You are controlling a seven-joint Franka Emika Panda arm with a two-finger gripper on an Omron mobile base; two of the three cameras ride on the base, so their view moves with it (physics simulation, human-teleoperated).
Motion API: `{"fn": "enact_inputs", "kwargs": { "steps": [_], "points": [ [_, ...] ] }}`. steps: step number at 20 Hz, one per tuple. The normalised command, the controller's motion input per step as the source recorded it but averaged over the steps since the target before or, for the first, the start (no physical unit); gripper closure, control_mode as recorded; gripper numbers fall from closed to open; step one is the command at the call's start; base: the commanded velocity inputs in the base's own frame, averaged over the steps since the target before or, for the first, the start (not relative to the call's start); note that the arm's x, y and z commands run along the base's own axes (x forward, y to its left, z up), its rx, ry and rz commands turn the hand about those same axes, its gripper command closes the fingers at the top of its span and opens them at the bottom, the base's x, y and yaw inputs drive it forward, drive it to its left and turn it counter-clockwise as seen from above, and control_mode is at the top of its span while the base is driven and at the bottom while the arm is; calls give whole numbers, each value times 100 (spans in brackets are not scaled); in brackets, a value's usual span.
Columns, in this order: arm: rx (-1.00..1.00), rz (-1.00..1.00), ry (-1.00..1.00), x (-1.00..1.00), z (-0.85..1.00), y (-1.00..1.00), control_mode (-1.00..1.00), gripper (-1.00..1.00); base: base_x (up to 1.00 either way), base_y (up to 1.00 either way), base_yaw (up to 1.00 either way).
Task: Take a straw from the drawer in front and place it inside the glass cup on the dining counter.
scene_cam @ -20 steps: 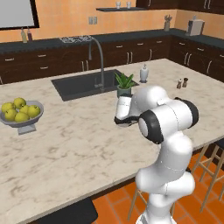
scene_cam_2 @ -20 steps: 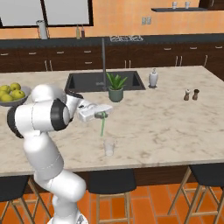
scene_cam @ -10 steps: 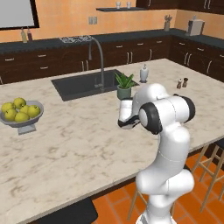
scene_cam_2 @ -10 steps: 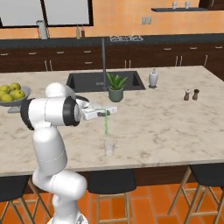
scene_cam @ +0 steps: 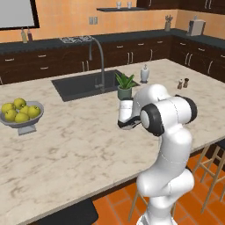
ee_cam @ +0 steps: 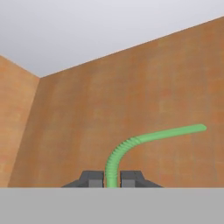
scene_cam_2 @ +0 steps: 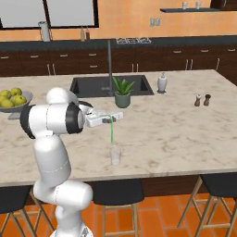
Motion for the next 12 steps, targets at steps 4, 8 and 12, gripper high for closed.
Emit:
{"fn": "enact_inputs", "kwargs": {
  "steps": [4, 8, 12],
  "points": [
    [3, 0, -8, 1, -38, 0, -100, 100, 0, 0, 0],
    [-1, 0, 0, 12, -39, 0, -100, 100, 0, 0, 0],
    [-4, 0, 4, 26, -30, 0, -100, 100, 0, 0, 0]
  ]
}}
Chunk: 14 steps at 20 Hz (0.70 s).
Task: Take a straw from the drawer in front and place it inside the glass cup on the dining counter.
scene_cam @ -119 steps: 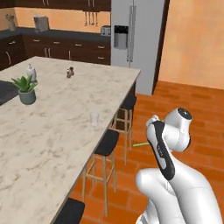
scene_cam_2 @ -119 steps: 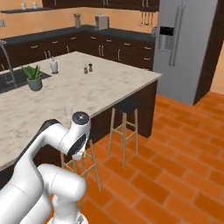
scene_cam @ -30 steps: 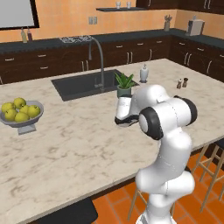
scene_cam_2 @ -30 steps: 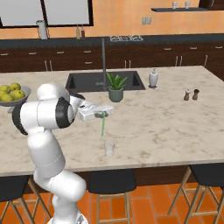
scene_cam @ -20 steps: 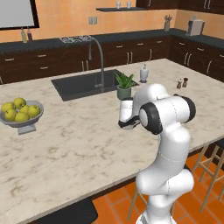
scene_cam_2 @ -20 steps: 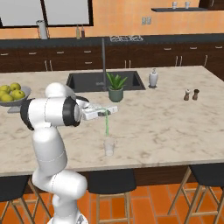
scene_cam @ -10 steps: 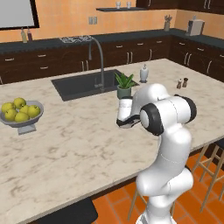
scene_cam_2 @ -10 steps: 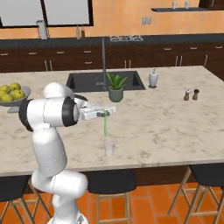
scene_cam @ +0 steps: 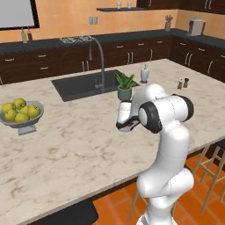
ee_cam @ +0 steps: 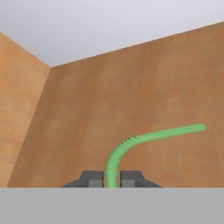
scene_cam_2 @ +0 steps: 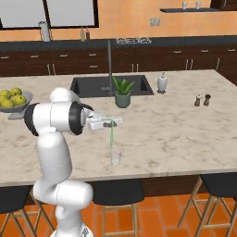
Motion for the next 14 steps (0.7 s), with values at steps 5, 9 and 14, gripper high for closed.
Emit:
{"fn": "enact_inputs", "kwargs": {
  "steps": [5, 9, 14],
  "points": [
    [-3, 0, 0, 15, -42, -9, -100, 100, 0, 0, 0],
    [0, 0, 0, 13, -39, -25, -100, 100, 0, 0, 0],
    [0, 0, 0, 35, -13, -1, -100, 100, 0, 0, 0]
  ]
}}
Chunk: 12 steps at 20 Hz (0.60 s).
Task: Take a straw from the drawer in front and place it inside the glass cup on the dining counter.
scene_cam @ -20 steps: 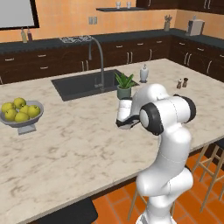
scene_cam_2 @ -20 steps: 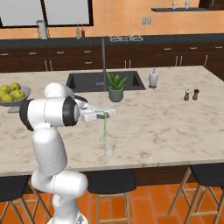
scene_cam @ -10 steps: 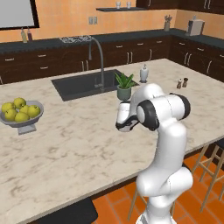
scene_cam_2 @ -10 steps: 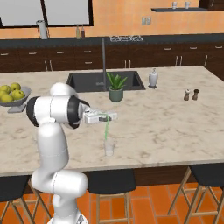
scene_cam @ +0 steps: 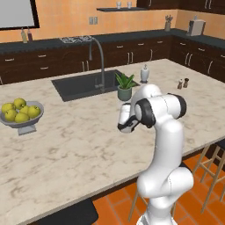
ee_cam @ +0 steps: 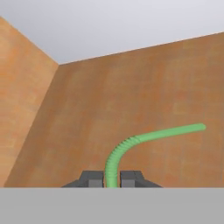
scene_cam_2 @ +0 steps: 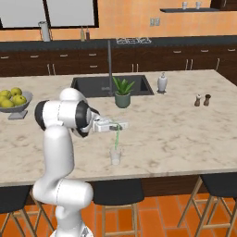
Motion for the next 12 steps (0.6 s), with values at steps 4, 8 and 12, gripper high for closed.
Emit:
{"fn": "enact_inputs", "kwargs": {
  "steps": [4, 8, 12],
  "points": [
    [0, 0, -2, 28, -20, 0, -100, 100, 0, 0, 0],
    [0, 0, -13, 29, -42, -7, -100, 100, 0, 0, 0],
    [0, 0, -18, -4, -28, -6, -100, 100, 0, 0, 0]
  ]
}}
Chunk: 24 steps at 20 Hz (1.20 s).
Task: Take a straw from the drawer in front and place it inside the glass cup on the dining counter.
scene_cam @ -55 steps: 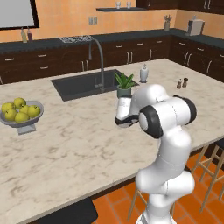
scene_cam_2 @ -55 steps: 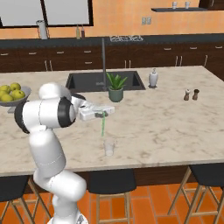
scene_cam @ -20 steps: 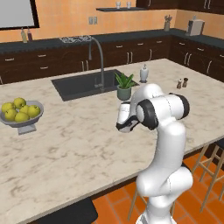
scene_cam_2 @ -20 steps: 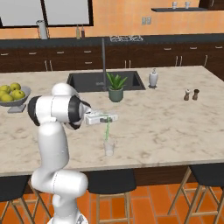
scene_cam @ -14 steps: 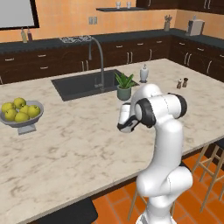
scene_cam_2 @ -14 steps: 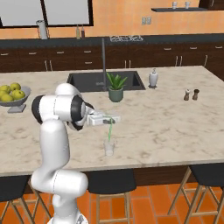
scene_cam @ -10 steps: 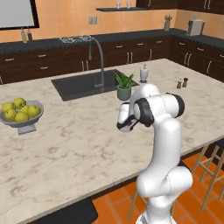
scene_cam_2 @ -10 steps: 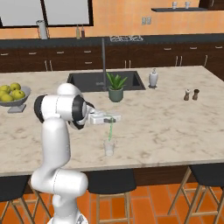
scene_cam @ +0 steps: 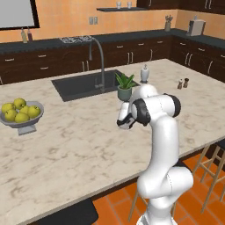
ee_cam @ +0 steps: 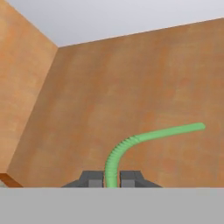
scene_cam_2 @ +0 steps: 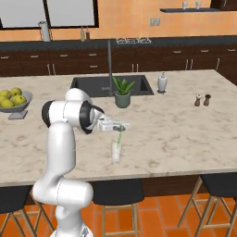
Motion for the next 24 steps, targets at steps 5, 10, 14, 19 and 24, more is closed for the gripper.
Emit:
{"fn": "enact_inputs", "kwargs": {
  "steps": [5, 10, 14, 19, 24],
  "points": [
    [-5, 0, -19, -64, -34, 0, -100, 100, 0, 0, 0],
    [-11, 0, -16, -87, -43, 0, -100, 100, 0, 0, 0],
    [-17, 0, -21, -67, -55, 2, -100, 100, 0, 0, 0],
    [-20, -1, -27, -15, -55, 2, -100, 100, 0, 0, 0],
    [-20, -2, -35, 1, -50, 6, -100, 100, 0, 0, 0]
  ]
}}
